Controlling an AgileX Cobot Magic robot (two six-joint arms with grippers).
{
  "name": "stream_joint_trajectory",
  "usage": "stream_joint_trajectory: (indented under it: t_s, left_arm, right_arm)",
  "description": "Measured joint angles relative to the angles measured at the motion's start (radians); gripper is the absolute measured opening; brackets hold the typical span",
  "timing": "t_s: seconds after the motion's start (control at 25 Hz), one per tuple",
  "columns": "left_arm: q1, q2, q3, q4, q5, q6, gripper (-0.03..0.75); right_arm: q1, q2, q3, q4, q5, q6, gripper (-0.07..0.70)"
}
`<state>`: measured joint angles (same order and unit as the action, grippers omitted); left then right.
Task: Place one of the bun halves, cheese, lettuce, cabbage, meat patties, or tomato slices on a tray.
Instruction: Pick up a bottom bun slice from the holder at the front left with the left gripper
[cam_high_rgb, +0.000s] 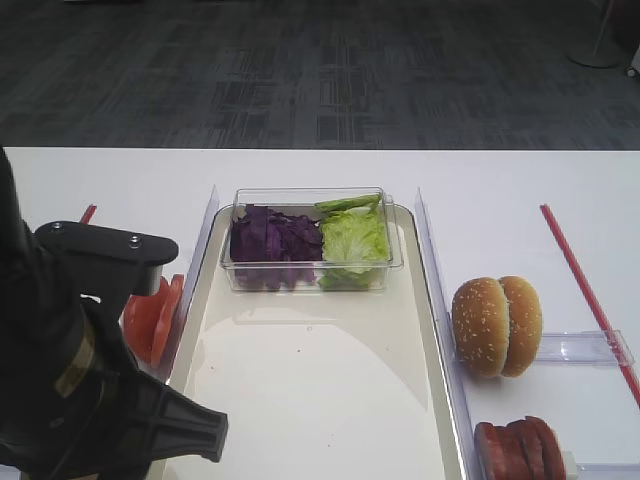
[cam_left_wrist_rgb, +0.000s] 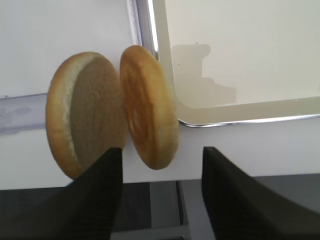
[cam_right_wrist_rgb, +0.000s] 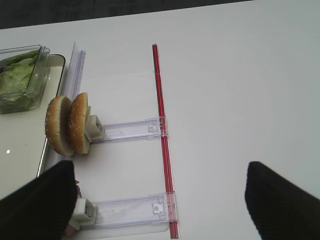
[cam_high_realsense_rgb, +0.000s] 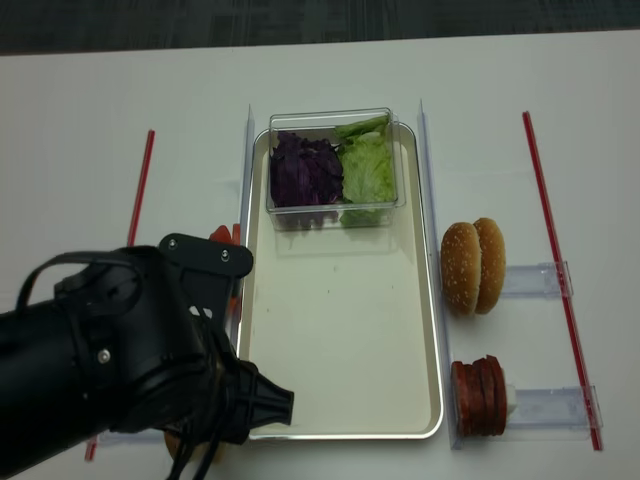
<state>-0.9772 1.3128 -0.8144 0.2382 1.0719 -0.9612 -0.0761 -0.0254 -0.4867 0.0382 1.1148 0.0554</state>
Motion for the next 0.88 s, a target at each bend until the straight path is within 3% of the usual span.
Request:
stream_joint_trajectory:
  t_s: [0.2, 0.88]
  left_arm:
    - [0.0, 0.041, -0.009, 0.0, -0.036, -0.033, 0.347]
    - [-0.002, 0.155, -0.015, 0.028, -0.056, -0.091, 0.347]
  right_arm:
    - [0.0, 0.0, 0.0, 0.0, 0.0, 0.0, 0.692]
    - [0.0, 0.0, 0.0, 0.0, 0.0, 0.0, 0.692]
